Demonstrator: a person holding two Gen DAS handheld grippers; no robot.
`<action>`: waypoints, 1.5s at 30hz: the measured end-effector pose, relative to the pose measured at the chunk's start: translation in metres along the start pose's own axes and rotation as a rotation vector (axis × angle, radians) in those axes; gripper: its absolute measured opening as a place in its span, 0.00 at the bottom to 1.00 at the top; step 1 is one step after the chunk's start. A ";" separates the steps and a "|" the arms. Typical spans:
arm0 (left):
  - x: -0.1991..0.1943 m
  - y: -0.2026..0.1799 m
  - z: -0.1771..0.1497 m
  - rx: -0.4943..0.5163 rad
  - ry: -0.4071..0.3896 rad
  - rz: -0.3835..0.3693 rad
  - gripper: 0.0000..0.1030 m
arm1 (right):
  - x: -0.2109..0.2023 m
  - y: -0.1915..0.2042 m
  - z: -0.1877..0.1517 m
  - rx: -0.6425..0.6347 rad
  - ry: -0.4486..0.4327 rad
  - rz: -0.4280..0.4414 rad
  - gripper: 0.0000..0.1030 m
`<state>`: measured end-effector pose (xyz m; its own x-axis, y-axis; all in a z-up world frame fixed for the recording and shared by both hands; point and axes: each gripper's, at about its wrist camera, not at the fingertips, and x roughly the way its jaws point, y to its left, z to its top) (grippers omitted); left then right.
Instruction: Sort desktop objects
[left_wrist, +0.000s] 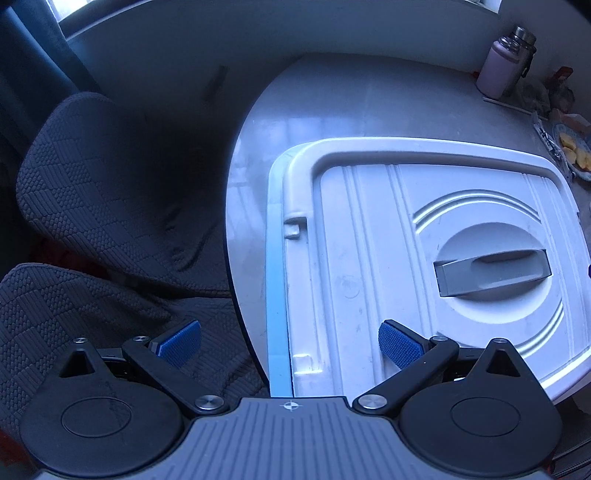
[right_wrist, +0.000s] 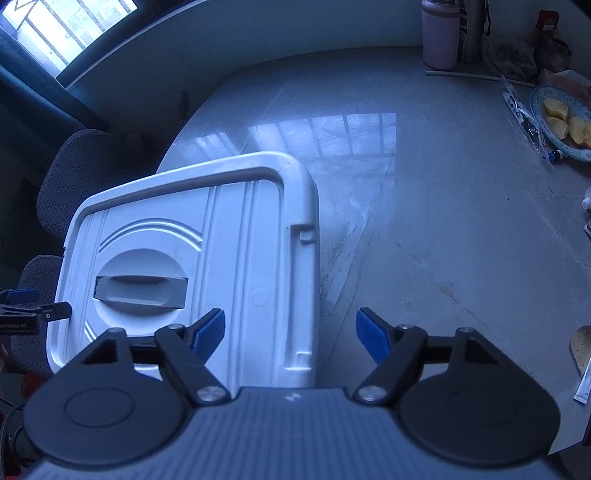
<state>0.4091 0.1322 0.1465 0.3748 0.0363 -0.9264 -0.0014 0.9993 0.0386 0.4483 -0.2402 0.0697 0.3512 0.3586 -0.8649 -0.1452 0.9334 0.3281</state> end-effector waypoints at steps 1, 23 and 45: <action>0.000 0.001 0.000 -0.003 0.000 -0.002 1.00 | 0.002 0.000 0.000 0.005 0.006 0.006 0.71; -0.001 0.002 0.003 -0.011 -0.027 -0.011 0.99 | 0.006 0.012 -0.007 0.012 0.007 0.005 0.54; 0.007 0.004 0.011 -0.001 -0.015 0.023 0.94 | 0.011 0.024 -0.003 -0.019 0.012 -0.015 0.53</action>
<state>0.4218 0.1364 0.1445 0.3885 0.0589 -0.9196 -0.0106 0.9982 0.0595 0.4459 -0.2143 0.0668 0.3424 0.3444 -0.8742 -0.1579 0.9383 0.3078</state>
